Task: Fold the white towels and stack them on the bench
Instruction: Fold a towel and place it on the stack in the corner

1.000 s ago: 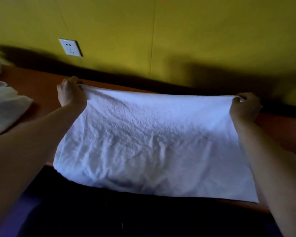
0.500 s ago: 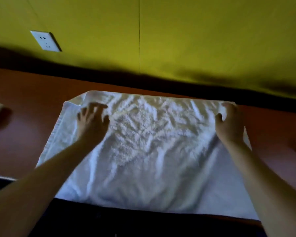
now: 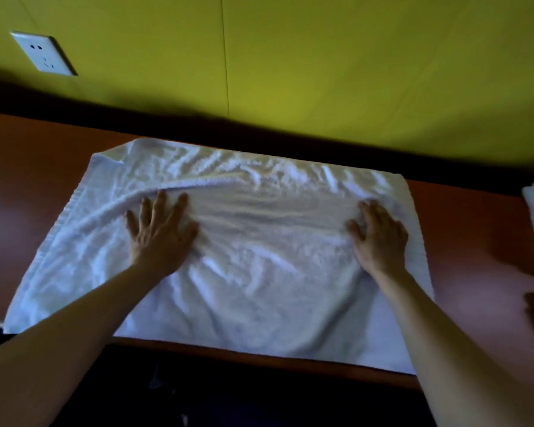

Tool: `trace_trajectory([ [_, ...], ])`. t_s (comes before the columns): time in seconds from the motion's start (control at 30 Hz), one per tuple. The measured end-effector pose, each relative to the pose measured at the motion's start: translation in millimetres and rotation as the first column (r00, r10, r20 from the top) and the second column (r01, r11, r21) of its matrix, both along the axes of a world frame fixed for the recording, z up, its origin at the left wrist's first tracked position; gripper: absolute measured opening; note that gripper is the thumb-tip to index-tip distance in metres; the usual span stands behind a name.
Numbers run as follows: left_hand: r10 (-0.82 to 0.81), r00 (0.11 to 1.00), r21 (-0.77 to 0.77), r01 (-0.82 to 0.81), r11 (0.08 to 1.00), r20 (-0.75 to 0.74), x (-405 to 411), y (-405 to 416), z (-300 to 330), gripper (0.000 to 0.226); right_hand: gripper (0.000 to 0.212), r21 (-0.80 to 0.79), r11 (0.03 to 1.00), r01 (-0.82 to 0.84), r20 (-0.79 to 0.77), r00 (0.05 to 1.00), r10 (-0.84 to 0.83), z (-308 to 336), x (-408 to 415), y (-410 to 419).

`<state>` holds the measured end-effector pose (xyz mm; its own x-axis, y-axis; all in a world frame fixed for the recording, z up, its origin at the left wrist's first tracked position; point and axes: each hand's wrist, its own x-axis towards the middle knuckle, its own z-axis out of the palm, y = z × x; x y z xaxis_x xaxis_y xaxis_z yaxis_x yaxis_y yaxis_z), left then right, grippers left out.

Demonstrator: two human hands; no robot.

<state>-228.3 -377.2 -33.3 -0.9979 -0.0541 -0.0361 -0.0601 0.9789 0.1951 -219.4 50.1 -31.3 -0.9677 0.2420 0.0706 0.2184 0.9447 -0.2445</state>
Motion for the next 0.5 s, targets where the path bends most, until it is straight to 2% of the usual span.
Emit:
trace_trajectory([
  [0.13, 0.018, 0.998, -0.010, -0.019, 1.000, -0.064, 13, 10, 3, 0.072, 0.060, -0.003, 1.000, -0.017, -0.046, 0.999, 0.017, 6, 3, 2],
  [0.2, -0.068, 0.983, -0.002, 0.068, 0.998, -0.171, 32, 33, 4, 0.064, 0.054, -0.043, 0.999, 0.001, -0.117, 0.993, -0.006, 9, 6, 9],
  [0.27, -0.224, 0.932, 0.014, 0.238, 0.971, -0.285, 56, 71, 4, 0.055, 0.054, -0.060, 0.998, 0.035, -0.177, 0.983, -0.045, 11, 11, 21],
  [0.4, -0.479, 0.813, 0.094, 0.534, 0.840, -0.332, 118, 167, 5, 0.050, 0.051, -0.047, 0.989, 0.137, -0.171, 0.975, -0.144, 18, 26, 44],
  [0.5, -0.639, 0.716, 0.135, 0.689, 0.712, -0.281, 161, 227, 12, 0.048, 0.048, -0.032, 0.973, 0.230, -0.052, 0.972, -0.231, 30, 30, 58],
])
